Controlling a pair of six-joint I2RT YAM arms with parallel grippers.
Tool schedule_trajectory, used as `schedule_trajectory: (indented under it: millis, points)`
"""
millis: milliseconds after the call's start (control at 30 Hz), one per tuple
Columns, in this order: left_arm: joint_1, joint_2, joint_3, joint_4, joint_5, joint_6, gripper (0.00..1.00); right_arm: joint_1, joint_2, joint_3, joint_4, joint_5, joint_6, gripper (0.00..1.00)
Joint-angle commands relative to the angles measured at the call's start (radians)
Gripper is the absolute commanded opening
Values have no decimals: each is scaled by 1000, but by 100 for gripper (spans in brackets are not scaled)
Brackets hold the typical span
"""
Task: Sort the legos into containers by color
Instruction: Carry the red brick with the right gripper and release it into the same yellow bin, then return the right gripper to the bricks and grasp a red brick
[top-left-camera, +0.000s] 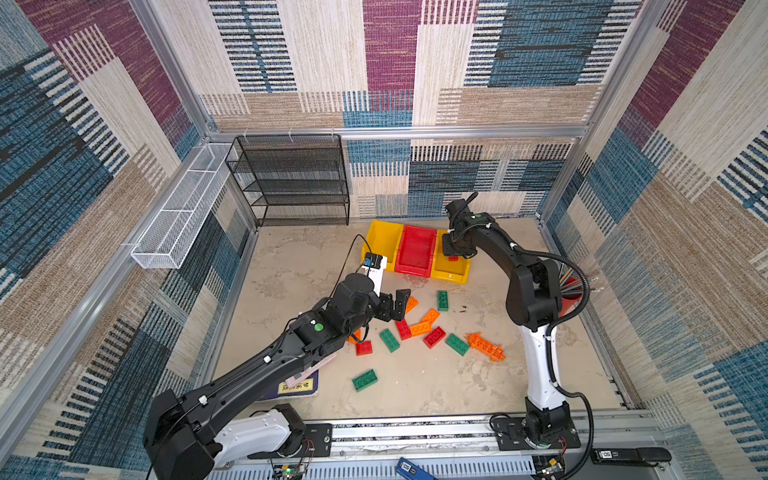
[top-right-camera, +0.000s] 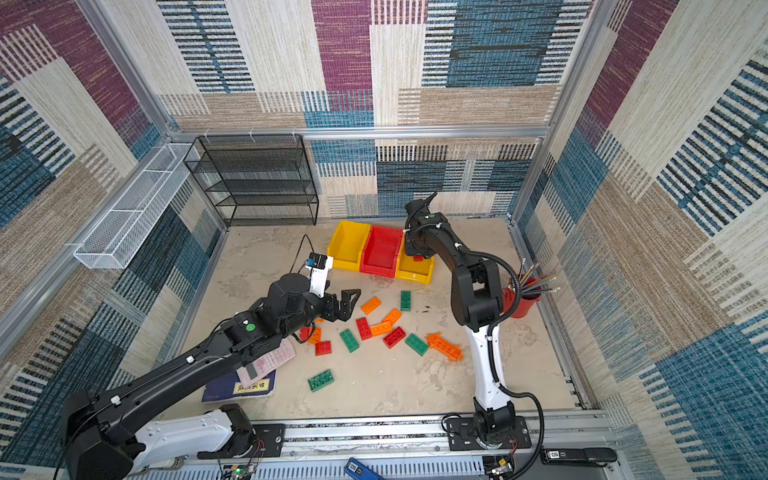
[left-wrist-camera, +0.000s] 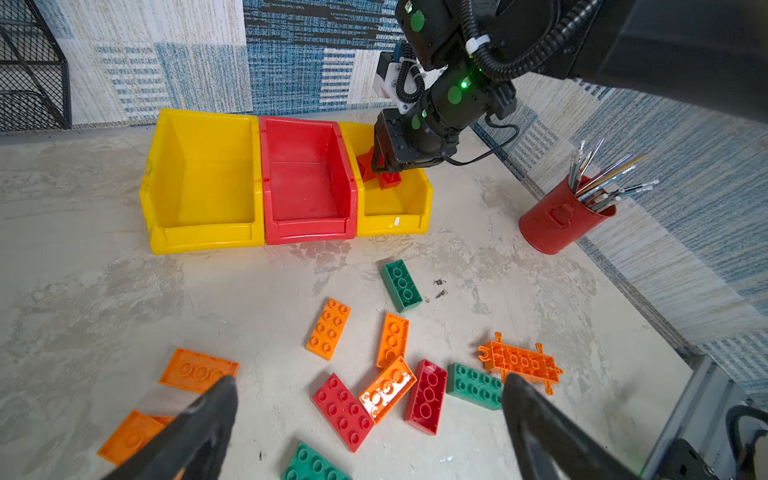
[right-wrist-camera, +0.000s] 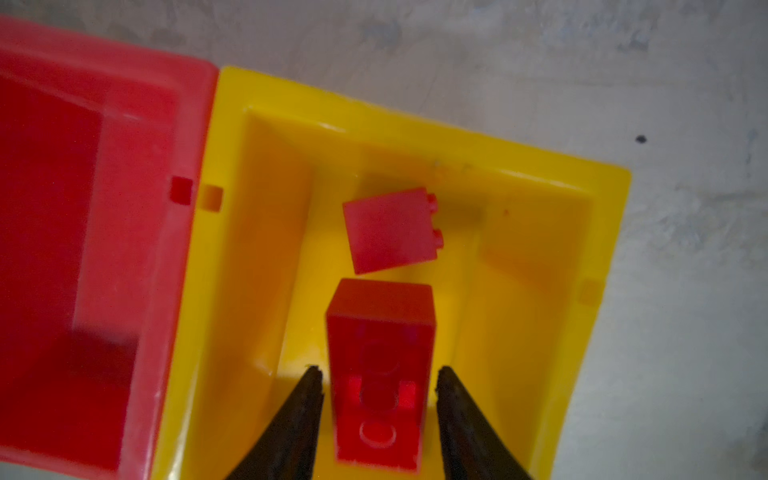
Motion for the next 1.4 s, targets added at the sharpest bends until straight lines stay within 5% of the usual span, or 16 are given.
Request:
schedule_trajectory:
  millis: [0, 167, 367, 700, 1000, 1367]
  points:
    - [2, -10, -7, -20, -23, 4, 99, -2, 18, 42, -12, -2, -22, 59]
    - [2, -18, -12, -36, 0, -16, 99, 2, -61, 1, -28, -20, 13, 61]
    - [2, -94, -86, -52, 5, -74, 99, 47, -288, -246, 18, -57, 48, 61]
    - [0, -426, -288, -240, -49, -220, 99, 306, -530, -610, 130, -159, 153, 60]
    - [0, -722, -388, -431, -116, -357, 99, 493, -480, -647, 162, -169, 217, 59]
    - [0, -806, -389, -521, -121, -384, 98, 529, -375, -663, 192, -140, 209, 58]
